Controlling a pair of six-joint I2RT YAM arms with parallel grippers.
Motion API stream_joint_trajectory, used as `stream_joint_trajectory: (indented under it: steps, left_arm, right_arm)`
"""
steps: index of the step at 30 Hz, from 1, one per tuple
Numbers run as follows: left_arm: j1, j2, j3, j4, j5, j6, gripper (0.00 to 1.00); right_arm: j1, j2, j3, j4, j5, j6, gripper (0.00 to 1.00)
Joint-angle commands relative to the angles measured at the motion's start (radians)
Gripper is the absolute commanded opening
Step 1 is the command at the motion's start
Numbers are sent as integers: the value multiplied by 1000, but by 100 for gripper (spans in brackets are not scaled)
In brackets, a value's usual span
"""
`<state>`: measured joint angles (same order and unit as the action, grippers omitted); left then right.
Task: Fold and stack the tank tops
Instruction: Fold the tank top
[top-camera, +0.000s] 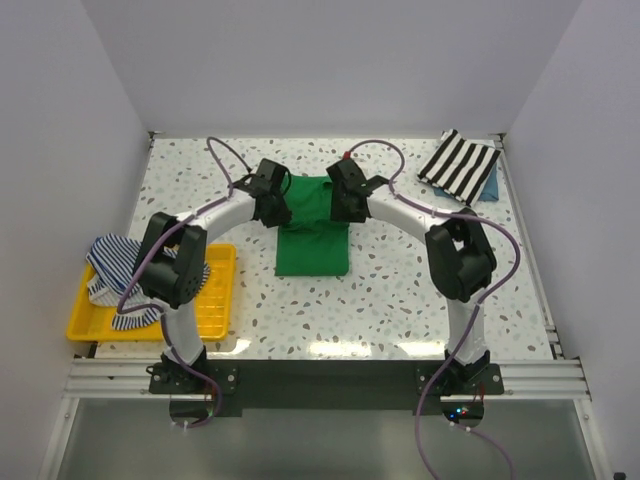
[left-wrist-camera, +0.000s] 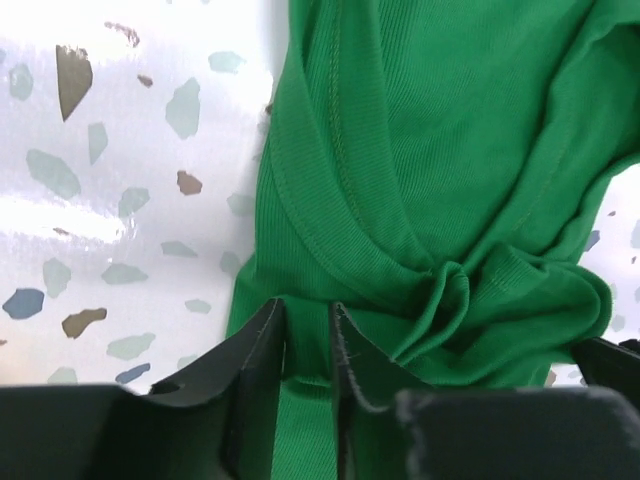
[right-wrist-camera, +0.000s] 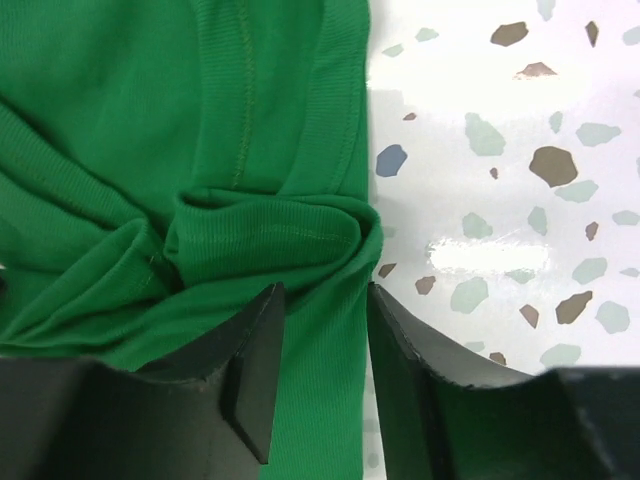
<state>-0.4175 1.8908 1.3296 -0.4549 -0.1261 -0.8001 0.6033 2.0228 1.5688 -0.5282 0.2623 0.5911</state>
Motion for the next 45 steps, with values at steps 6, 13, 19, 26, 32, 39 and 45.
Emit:
stream_joint_trajectory:
  steps: [6, 13, 19, 26, 32, 39, 45]
  left_arm:
    - [49, -93, 37, 61, -9, 18, 54]
    - [45, -226, -130, 114, 49, -22, 58]
    - [-15, -308, -274, 186, 120, -62, 30]
    - [-67, -305, -360, 259, 158, -111, 19]
    - [-75, -338, -425, 271, 141, -140, 18]
    - [-70, -446, -448, 196, 42, -169, 19]
    - [-61, -552, -405, 104, -42, -182, 21]
  right_arm:
    - [-16, -67, 63, 27, 23, -53, 60]
    - [50, -133, -27, 56, 11, -40, 49]
    - [95, -47, 17, 77, -24, -27, 41]
    - [87, 158, 189, 65, -28, -33, 41]
    - [82, 264, 290, 68, -24, -42, 42]
    - [119, 238, 140, 135, -5, -99, 54]
    - [196, 154, -88, 186, 0, -160, 55]
